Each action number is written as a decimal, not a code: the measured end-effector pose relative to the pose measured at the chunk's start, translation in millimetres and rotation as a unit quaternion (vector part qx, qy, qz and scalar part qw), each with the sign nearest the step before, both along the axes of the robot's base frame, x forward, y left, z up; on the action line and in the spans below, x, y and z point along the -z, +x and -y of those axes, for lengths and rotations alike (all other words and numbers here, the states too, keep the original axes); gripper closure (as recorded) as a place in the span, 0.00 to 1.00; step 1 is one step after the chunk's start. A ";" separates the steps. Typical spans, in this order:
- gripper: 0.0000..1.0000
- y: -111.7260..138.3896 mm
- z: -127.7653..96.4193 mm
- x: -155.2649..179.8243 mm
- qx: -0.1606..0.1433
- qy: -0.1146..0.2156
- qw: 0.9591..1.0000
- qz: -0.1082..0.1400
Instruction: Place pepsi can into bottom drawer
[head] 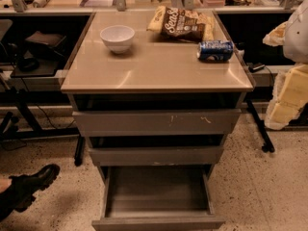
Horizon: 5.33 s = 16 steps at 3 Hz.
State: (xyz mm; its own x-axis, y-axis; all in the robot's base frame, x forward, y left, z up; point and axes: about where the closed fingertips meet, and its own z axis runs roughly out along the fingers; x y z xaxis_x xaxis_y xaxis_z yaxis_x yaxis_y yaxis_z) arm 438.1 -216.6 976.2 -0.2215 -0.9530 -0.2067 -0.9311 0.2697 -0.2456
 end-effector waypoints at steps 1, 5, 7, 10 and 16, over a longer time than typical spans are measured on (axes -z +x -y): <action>0.00 0.1 0.1 -0.1 0.000 0.000 1.000 0.000; 0.00 139.6 64.1 52.0 0.037 0.085 0.993 -0.069; 0.00 213.4 52.8 26.2 0.041 0.130 0.991 0.008; 0.00 278.2 50.6 9.2 0.074 0.135 0.984 0.095; 0.00 349.8 30.0 110.5 0.095 0.160 0.980 0.075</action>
Offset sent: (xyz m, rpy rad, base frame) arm 0.0081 -0.0121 0.0024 0.0069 -0.0285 -0.0384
